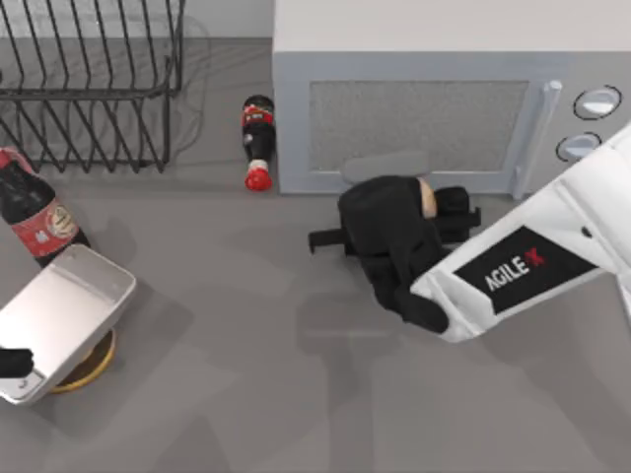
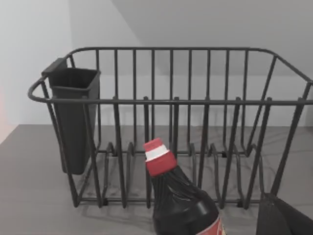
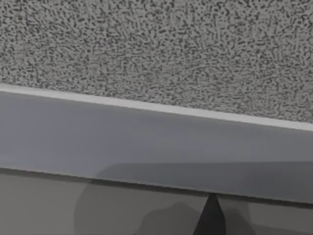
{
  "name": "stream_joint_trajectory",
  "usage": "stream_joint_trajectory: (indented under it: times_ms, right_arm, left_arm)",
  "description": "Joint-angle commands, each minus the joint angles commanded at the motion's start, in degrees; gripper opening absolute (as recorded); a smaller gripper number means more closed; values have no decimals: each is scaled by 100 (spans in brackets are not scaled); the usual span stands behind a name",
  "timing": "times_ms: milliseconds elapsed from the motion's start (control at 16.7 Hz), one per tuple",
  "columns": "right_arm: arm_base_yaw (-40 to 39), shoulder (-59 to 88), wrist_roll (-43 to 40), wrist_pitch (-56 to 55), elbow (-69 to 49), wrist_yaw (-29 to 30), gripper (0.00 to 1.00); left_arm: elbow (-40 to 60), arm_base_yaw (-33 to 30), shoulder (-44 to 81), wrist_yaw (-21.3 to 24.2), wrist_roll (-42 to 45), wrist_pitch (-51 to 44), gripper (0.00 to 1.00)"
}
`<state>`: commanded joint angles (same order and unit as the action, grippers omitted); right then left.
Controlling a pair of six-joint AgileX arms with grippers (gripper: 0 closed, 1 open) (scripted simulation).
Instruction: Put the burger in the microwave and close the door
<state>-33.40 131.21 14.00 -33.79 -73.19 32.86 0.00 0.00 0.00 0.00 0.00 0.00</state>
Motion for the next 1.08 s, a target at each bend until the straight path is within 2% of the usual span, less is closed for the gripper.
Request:
stream_joint_trajectory:
  times_ms: [300, 420, 900, 1080]
  right_arm:
    - [0, 0, 0, 0, 0, 0, 100]
    - [0, 0, 0, 0, 0, 0, 100]
    - [0, 0, 0, 0, 0, 0, 100]
    - [0, 0, 0, 0, 0, 0, 100]
  left_arm:
    - [5, -14, -1, -14, 2, 1, 0]
    - [42, -216, 4, -216, 10, -7, 0]
    - [238, -1931, 114, -1928, -5, -138, 0]
    - [298, -2333, 132, -2333, 4, -161, 0]
